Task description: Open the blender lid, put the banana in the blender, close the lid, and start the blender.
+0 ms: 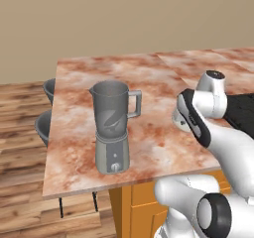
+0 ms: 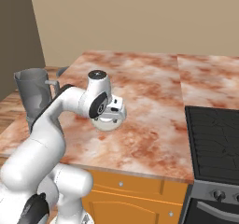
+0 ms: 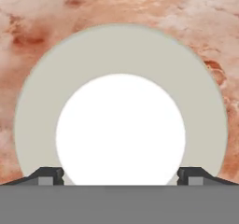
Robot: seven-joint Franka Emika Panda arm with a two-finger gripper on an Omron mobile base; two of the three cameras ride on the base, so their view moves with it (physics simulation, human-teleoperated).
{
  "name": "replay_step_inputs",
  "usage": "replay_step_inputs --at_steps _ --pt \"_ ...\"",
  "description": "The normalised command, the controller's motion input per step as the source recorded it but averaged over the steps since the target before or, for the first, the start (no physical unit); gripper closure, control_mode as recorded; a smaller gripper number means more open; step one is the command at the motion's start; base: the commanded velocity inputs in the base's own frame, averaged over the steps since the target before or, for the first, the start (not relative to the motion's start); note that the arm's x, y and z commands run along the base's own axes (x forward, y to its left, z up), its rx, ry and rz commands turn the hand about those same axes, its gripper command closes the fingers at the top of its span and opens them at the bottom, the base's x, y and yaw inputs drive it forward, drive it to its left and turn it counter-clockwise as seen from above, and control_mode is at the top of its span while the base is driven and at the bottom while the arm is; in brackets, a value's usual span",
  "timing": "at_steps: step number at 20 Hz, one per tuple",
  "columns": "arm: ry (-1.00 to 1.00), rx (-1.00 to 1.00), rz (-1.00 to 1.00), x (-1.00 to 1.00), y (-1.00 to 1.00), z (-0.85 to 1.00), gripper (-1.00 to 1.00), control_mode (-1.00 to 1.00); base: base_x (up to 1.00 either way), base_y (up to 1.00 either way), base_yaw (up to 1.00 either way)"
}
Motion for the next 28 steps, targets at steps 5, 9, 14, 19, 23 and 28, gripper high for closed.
replay_step_inputs --at_steps 5,9,14,19,23,28 --pt "-0.13 0.00 0.05 -0.19 0.22 1.00 1.00 -1.00 0.00 0.00 0.00" --pt "-0.10 0.00 0.04 -0.22 0.21 1.00 1.00 -1.00 0.00 0.00 0.00" --pt "-0.09 0.00 0.03 -0.23 0.28 1.00 1.00 -1.00 0.00 0.00 0.00" --pt "-0.05 0.00 0.03 -0.21 0.38 1.00 1.00 -1.00 0.00 0.00 0.00" --pt "0.02 0.00 0.02 -0.11 0.56 0.82 1.00 -1.00 0.00 0.00 0.00" --pt "0.17 0.00 0.03 0.00 0.93 0.33 1.00 -1.00 0.00 0.00 0.00"
